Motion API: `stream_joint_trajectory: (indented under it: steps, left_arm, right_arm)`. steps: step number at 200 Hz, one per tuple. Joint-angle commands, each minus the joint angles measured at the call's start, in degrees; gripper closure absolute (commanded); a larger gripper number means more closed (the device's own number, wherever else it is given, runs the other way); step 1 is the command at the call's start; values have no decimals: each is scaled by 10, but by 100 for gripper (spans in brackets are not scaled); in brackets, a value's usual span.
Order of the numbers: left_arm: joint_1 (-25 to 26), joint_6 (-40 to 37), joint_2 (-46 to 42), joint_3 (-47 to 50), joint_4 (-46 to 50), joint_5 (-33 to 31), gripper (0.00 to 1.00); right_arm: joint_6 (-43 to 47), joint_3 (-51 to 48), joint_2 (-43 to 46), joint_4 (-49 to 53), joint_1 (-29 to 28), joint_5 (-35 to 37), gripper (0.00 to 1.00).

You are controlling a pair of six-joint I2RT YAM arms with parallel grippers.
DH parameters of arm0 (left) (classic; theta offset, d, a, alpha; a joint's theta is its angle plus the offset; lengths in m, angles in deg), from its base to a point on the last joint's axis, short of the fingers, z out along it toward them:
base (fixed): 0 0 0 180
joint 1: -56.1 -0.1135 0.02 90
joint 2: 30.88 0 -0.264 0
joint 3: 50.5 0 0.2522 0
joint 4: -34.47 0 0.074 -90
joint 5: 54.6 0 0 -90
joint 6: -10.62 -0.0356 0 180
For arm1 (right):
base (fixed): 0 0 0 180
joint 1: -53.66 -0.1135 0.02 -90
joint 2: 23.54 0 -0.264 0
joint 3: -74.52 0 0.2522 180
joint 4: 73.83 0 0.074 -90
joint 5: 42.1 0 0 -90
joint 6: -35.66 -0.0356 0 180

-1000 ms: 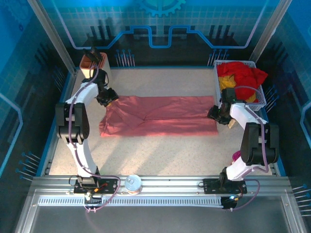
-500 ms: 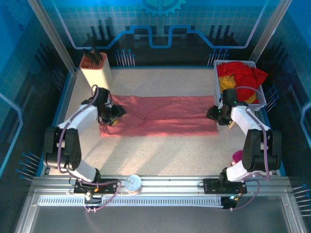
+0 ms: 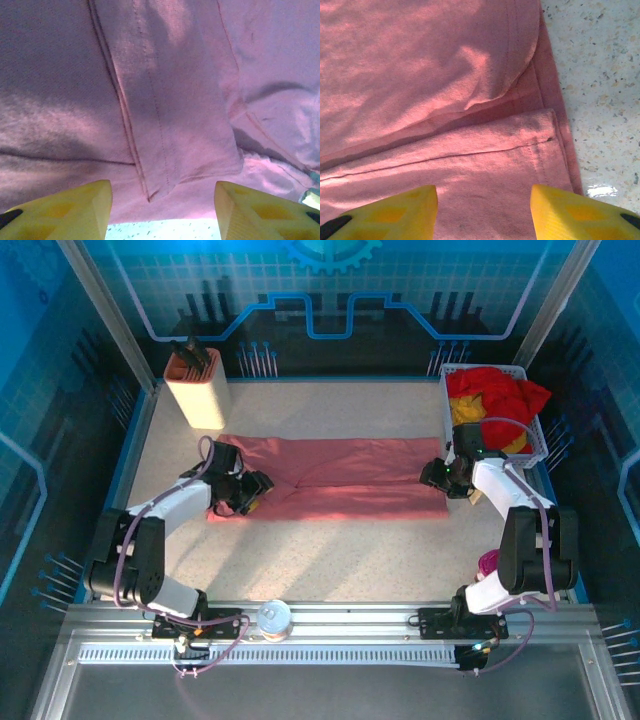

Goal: Fold and stack the t-shirts

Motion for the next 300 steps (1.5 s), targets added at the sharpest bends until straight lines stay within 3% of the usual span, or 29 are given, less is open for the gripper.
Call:
stream_joint_trajectory:
  steps: [1, 48, 91, 157, 196, 242, 250, 283, 300]
  left_arm:
    - [7, 17, 22, -9, -31, 14, 45]
    - [11, 25, 56, 5, -75, 13, 50]
    - [23, 29, 68, 2, -96, 9, 62]
    - [26, 2, 73, -40, -49, -15, 100]
    - [28, -47, 114, -133, 21, -27, 100]
    - [43, -139, 230, -316, 167, -69, 100]
    - [44, -150, 252, -342, 182, -78, 94]
    - [45, -177, 318, -411, 203, -85, 88]
    - [49, -182, 319, -420, 197, -78, 75]
  right_arm:
    - [3, -11, 7, 0, -6, 0, 47]
    - [2, -16, 2, -3, -6, -2, 47]
    - [3, -18, 3, -5, -6, -3, 47]
    - [3, -22, 2, -3, -6, -3, 49]
    - [2, -21, 3, -1, -6, -7, 49]
    - [3, -22, 11, 4, -6, -12, 49]
    - [2, -22, 11, 5, -6, -14, 49]
    - [2, -26, 20, 7, -7, -20, 49]
    - [4, -29, 26, 11, -7, -17, 49]
